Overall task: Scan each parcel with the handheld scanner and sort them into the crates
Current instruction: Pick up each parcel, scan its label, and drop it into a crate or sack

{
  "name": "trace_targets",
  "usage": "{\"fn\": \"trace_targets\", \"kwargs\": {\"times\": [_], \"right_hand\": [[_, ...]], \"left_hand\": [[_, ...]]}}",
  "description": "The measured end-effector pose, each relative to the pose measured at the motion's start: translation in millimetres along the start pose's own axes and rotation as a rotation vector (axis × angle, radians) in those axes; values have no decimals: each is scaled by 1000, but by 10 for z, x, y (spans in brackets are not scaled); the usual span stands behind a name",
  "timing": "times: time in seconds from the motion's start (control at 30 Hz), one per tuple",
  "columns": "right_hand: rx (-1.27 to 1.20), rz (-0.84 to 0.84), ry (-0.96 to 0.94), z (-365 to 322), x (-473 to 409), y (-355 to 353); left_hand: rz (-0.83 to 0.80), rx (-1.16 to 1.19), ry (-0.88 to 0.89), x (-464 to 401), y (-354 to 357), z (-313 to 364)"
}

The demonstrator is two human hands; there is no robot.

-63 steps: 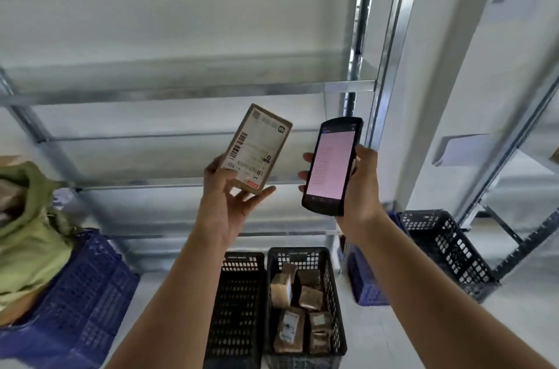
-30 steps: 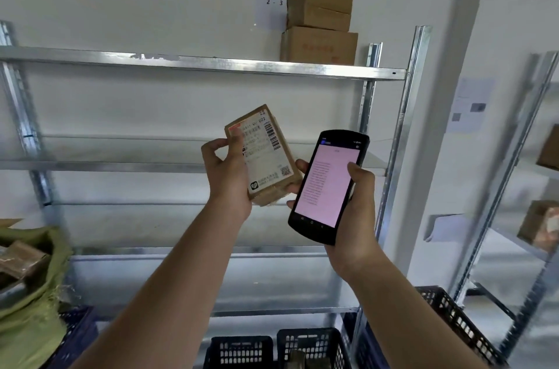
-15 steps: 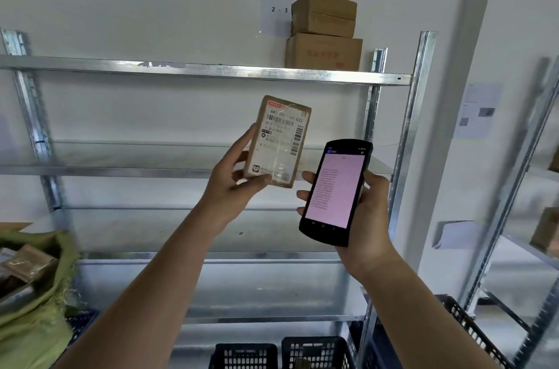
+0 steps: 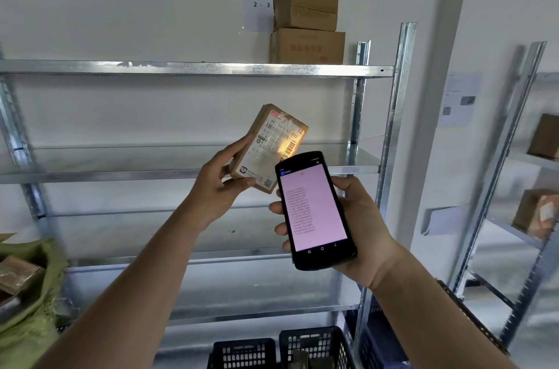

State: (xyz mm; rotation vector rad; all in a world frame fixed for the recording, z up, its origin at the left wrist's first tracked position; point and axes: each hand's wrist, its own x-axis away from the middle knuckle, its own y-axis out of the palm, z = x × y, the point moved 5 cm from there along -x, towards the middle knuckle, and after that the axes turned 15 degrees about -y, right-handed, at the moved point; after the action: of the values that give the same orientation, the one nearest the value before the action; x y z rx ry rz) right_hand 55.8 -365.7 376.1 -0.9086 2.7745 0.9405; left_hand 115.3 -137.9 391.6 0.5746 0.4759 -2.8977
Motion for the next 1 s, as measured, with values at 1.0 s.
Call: {"fn": "trace_targets", "kwargs": {"times": [1.0], "right_hand": [[-112,-159,8,272,-178,457]], "left_hand": [[-30,27,25,-7,-349,-385]]}}
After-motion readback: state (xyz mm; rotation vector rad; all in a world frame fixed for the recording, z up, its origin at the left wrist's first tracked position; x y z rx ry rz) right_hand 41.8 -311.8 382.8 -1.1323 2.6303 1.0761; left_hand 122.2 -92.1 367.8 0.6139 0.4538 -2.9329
